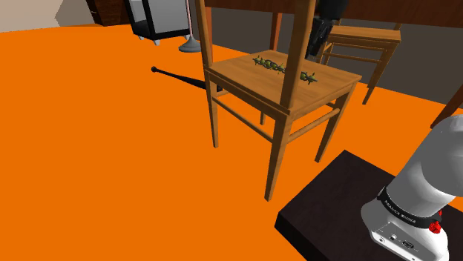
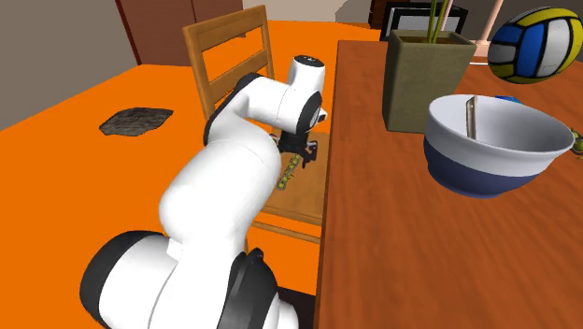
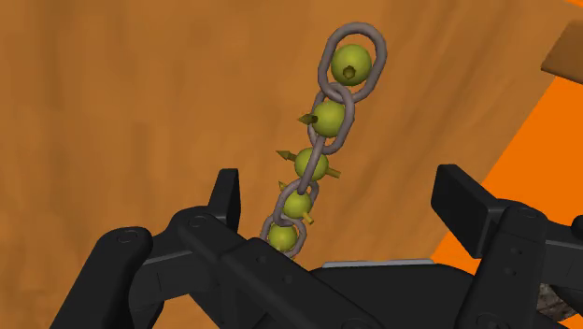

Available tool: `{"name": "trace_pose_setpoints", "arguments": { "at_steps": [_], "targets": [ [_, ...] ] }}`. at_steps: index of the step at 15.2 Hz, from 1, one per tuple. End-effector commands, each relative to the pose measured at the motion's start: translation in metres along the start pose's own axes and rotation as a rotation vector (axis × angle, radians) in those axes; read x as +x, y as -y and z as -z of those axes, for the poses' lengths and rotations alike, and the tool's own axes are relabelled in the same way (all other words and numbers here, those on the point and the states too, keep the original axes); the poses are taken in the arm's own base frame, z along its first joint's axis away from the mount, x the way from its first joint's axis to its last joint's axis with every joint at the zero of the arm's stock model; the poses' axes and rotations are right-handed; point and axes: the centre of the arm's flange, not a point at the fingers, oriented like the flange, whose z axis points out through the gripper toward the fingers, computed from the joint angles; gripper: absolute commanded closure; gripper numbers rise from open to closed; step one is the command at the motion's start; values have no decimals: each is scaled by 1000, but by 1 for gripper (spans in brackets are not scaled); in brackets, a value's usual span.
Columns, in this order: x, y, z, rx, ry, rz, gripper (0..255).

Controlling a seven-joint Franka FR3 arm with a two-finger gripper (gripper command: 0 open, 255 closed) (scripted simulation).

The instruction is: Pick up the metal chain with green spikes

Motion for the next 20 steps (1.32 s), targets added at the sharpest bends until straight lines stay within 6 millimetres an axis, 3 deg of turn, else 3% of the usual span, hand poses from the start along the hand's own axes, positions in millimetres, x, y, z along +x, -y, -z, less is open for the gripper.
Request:
{"name": "trace_pose_setpoints", "arguments": {
  "at_steps": [1, 7, 16, 17, 20],
  "targets": [
    [22, -14, -10, 44, -17, 20, 0],
    [83, -44, -38, 164, -59, 75, 0],
    [76, -50, -77, 164, -59, 75, 0],
    [77, -51, -77, 164, -59, 75, 255],
    [72, -50, -86, 164, -59, 74, 255]
  ]
}}
